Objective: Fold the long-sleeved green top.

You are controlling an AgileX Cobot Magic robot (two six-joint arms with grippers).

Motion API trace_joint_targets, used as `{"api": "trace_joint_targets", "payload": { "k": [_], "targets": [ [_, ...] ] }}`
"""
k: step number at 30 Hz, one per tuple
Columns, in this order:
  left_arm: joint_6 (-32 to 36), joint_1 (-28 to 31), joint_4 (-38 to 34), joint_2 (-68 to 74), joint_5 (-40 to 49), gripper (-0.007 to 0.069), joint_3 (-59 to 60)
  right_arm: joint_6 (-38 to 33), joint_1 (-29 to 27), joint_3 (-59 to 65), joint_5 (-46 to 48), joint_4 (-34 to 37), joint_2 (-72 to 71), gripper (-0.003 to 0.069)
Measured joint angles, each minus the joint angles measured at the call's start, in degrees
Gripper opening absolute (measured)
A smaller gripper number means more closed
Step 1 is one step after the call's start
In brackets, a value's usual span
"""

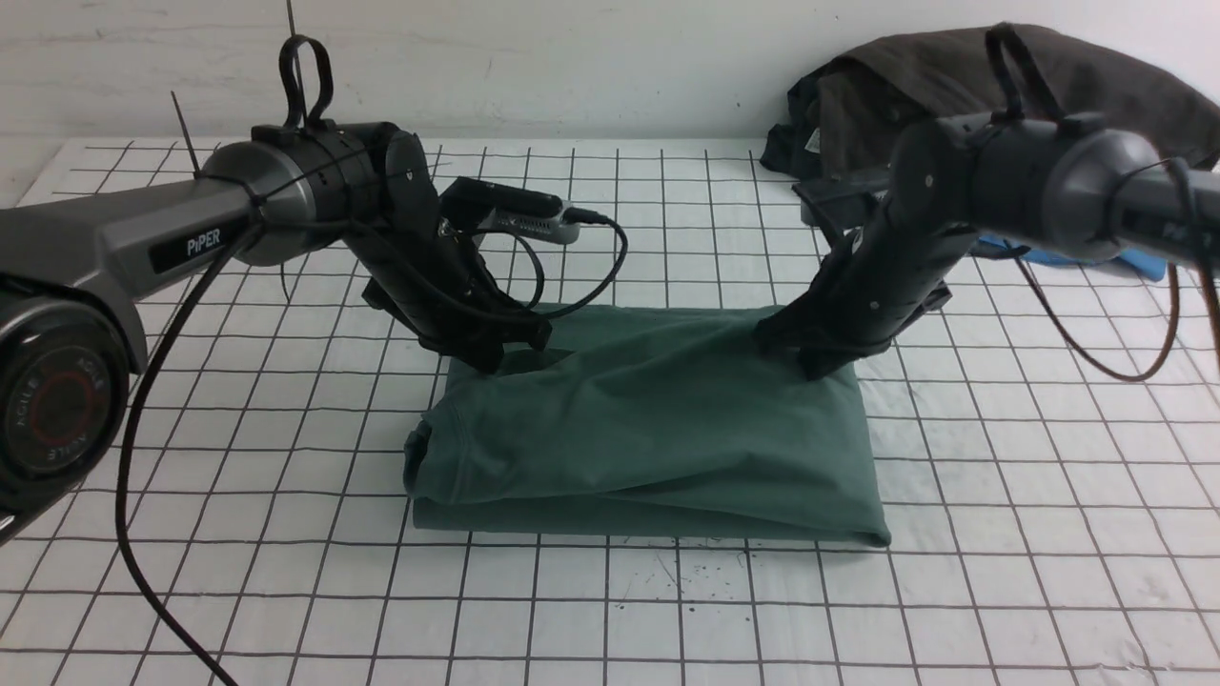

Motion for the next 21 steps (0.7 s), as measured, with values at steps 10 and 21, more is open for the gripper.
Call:
{"api": "trace_joint_targets", "payload": {
  "k": [10, 21],
  "targets": [
    [1.54, 0.16, 1.08, -6.74, 3.66, -0.0008, 0.05, -1.93, 0.00, 0.21, 2.56, 0.02, -3.46, -0.0014],
    [3.00, 0.16, 8.56, -33.05, 18.48, -0.0008, 5.75, -4.05, 0.00, 6.95, 2.74, 0.92, -30.04, -0.0014]
  ]
}}
